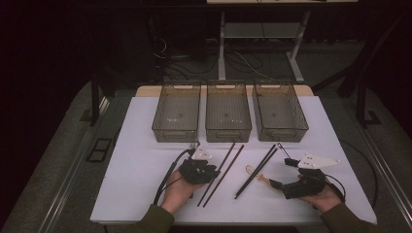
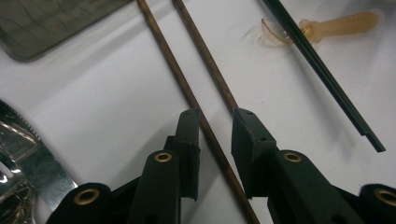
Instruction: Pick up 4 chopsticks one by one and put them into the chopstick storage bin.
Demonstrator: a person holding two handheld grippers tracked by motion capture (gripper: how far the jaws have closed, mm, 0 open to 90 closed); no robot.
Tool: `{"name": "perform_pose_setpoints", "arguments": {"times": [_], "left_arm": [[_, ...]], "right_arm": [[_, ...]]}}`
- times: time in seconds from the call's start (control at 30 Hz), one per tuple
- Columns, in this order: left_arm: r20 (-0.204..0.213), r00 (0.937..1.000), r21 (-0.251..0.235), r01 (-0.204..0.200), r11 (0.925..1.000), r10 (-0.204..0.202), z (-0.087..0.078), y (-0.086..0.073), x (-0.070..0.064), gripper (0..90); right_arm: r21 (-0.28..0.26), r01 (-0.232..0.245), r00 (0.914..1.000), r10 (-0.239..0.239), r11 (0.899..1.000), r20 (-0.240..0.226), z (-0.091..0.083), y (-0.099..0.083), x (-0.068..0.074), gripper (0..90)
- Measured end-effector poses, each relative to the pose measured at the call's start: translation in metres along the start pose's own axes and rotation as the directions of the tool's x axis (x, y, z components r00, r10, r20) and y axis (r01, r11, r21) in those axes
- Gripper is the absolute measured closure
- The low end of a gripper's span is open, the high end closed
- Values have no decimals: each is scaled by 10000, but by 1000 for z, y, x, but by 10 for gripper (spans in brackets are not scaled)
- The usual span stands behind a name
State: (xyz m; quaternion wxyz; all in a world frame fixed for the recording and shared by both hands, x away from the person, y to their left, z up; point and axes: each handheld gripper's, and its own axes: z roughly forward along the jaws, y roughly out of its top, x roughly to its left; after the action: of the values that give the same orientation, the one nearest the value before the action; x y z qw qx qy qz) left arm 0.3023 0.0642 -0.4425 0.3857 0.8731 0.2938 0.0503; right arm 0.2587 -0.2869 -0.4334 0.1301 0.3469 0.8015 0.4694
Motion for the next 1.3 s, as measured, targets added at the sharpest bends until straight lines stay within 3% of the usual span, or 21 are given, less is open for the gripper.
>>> {"name": "perform_pose_setpoints", "arguments": {"times": [0.2,0.27,0.6,1.3], "left_arm": [[-73,9999,268,-100,9996,102,4,-1,-3,737],[-171,9993,371,-315,9988,321,5,-1,-3,740],[-767,9968,260,-184,9995,204,7,-3,-10,796],[-741,9970,178,244,9995,-230,6,-3,-8,825]], "right_arm": [[-18,-19,10000,19,10000,36,-1,0,0,31],[-13,-23,10000,23,10000,50,-1,0,0,31],[-32,-30,10000,30,10000,51,-2,0,0,31],[-37,-45,10000,45,10000,31,-2,0,0,31]]}}
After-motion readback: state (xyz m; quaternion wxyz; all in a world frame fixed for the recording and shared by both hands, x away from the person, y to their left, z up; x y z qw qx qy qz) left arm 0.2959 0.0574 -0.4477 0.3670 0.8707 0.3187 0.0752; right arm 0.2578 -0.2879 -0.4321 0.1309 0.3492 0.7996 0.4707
